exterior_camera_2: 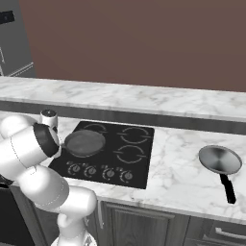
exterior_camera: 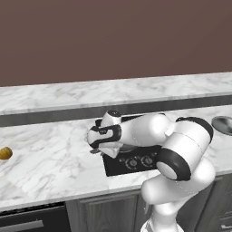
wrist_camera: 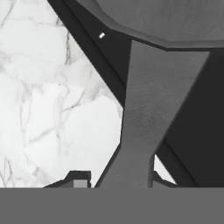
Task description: Place both pans onto different burners. Then place the squash and the fish on different pans.
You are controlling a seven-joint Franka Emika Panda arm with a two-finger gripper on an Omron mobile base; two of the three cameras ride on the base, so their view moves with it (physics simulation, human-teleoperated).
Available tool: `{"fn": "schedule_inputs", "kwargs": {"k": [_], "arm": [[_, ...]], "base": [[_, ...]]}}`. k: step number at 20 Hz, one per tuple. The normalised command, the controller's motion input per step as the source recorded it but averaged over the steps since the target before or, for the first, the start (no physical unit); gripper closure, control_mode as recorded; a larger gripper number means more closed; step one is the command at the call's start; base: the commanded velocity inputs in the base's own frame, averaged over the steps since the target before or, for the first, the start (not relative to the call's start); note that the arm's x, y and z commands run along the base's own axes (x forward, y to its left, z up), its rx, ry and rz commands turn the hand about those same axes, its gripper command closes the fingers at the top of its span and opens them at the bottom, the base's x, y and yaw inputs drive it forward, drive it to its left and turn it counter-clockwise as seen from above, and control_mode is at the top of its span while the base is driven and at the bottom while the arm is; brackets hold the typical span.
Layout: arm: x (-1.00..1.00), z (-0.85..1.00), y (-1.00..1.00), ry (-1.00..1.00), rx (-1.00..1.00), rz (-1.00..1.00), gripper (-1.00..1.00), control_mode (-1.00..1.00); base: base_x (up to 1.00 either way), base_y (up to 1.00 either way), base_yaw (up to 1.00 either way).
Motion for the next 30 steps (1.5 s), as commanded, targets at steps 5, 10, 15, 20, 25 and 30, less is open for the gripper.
{"fn": "schedule_inputs", "kwargs": {"k": [5,10,15,20,25,30], "arm": [[0.00,0.00,0.00,0.00,0.00,0.00,-1.00,-1.00],[0.00,0.00,0.00,0.00,0.00,0.00,-1.00,-1.00],[0.00,0.00,0.00,0.00,0.00,0.00,-1.00,-1.00],[0.00,0.19,-0.03,0.00,0.00,0.00,-1.00,-1.00],[-0.06,0.50,-0.01,0.00,0.00,0.00,-1.00,-1.00],[-0.10,0.55,0.10,0.00,0.00,0.01,-1.00,-1.00]], "base": [[0.00,0.00,0.00],[0.00,0.00,0.00],[0.00,0.00,0.00],[0.00,0.00,0.00],[0.00,0.00,0.00],[0.00,0.00,0.00]]}}
